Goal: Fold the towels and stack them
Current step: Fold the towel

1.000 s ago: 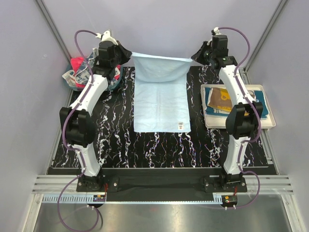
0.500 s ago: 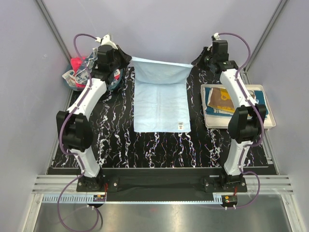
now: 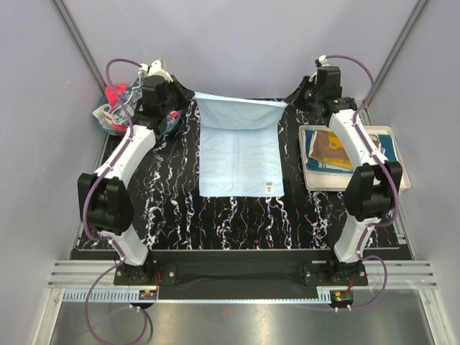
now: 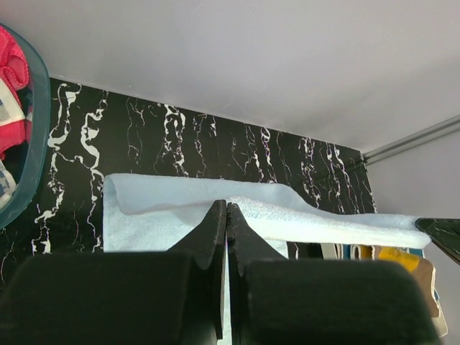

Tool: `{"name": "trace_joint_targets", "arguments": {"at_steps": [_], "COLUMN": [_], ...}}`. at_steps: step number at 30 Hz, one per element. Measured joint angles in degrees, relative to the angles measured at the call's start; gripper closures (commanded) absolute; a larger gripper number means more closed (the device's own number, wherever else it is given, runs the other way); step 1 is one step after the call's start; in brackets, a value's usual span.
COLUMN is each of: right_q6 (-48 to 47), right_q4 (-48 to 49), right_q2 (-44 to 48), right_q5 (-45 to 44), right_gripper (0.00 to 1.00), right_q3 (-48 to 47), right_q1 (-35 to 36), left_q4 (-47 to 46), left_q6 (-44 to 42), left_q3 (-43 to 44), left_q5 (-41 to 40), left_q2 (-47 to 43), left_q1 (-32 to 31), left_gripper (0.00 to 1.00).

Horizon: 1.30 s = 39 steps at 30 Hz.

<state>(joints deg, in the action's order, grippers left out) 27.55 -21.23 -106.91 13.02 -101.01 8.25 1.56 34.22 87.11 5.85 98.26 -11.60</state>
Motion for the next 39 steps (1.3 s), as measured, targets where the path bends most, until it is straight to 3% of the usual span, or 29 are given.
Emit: {"name": "trace_joint_targets", "arguments": {"at_steps": [26,39], "right_q6": [1.49,1.4], "right_q4": [4.74,4.81], "right_q2": [10.54,13.79], "right_q5": [0.07,0.04], "right_gripper": [1.0,1.0], "right_q3": [20.5,22.62], "right_q1": [1.14,1.4], "left_q4": [-5.9,-5.84], "left_q6": [3.34,3.5], "left_q3": [-20.83,-21.97], "left_q5": [0.81,-0.15], "left_q2": [-11.47,-14.43], "left_q1": [-1.05,-1.79], "left_gripper": [1.0,1.0]}}
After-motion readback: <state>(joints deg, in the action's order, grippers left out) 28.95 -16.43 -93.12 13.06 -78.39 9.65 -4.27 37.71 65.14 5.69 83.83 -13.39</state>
